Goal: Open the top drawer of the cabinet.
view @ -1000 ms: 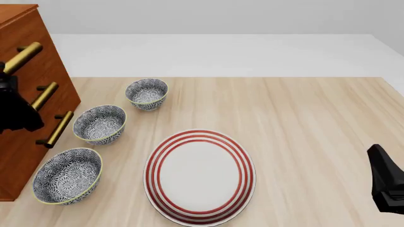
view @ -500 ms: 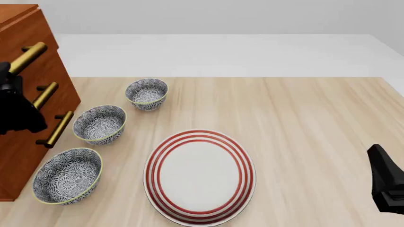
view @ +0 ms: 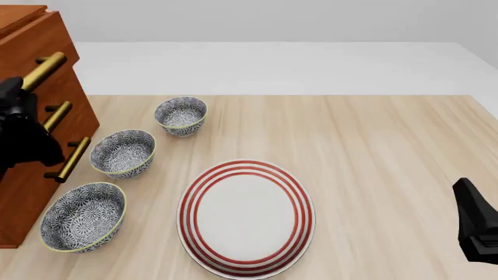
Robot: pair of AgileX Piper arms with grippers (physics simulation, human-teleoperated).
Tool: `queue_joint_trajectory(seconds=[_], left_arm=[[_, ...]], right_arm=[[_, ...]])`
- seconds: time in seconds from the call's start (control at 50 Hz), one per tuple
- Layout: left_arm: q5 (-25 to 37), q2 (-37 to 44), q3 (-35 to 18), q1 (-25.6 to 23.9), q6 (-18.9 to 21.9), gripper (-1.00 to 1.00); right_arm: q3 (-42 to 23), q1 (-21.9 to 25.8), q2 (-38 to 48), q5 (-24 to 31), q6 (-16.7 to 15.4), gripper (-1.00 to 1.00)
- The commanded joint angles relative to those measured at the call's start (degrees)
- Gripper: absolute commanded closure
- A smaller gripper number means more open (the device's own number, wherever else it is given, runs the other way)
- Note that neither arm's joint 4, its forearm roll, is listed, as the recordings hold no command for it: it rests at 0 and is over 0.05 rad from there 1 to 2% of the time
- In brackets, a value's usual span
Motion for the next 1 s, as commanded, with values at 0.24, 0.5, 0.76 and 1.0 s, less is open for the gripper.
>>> queue_joint_trajectory(seconds=[0.24, 0.5, 0.76, 1.0], left_arm=[[0.6, -1.5, 2.4, -0.9, 0.5, 1.00], [1.2, -2.7, 2.6, -1.5, 0.6, 1.00], [1.8, -3.8, 2.8, -2.4, 0.6, 1.00], [3.0, -5.2, 2.8, -3.2, 0.6, 1.00]], right_arm=[[0.0, 0.0, 0.0, 0.0, 0.0, -1.00], [0.0, 0.0, 0.0, 0.0, 0.0, -1.00], [0.0, 0.0, 0.0, 0.0, 0.0, -1.00], [0.0, 0.0, 0.0, 0.0, 0.0, -1.00]])
